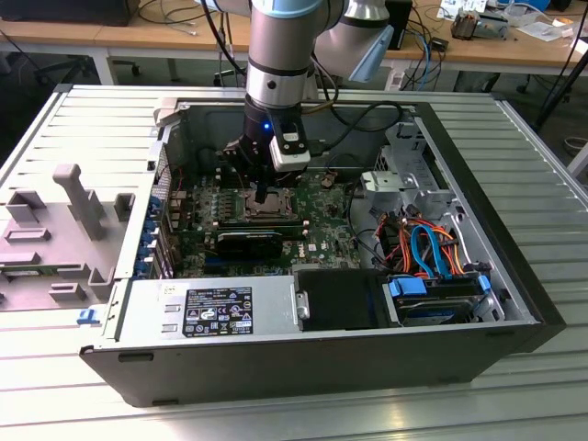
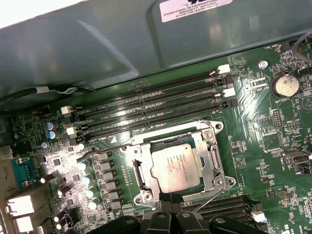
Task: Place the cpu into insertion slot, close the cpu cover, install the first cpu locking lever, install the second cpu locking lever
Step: 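Install the first cpu locking lever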
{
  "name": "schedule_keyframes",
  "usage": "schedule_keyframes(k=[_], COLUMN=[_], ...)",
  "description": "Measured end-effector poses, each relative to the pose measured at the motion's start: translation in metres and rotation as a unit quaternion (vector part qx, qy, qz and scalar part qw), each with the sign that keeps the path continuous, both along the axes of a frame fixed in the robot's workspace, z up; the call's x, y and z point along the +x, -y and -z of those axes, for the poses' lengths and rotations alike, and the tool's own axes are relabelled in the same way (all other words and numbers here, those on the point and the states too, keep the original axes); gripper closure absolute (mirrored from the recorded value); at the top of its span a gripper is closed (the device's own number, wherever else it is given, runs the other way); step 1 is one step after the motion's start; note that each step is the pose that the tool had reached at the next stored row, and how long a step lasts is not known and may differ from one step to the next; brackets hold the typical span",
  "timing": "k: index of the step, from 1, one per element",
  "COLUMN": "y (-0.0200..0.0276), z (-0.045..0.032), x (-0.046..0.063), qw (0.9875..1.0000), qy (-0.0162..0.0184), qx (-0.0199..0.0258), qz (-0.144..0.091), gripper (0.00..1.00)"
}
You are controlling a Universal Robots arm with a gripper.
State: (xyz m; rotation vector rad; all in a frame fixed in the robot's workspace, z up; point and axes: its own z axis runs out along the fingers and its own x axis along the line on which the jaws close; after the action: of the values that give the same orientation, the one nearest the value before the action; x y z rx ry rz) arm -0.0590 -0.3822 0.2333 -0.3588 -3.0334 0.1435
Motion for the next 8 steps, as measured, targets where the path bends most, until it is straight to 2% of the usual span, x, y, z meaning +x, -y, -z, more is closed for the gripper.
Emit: schedule_keyframes(k=[8], y=[0.0000], z=[0.0000], x=[0.0000], qw=[1.0000], qy=[0.0000], qx=[0.0005], qz=[-0.004], gripper=[0.89])
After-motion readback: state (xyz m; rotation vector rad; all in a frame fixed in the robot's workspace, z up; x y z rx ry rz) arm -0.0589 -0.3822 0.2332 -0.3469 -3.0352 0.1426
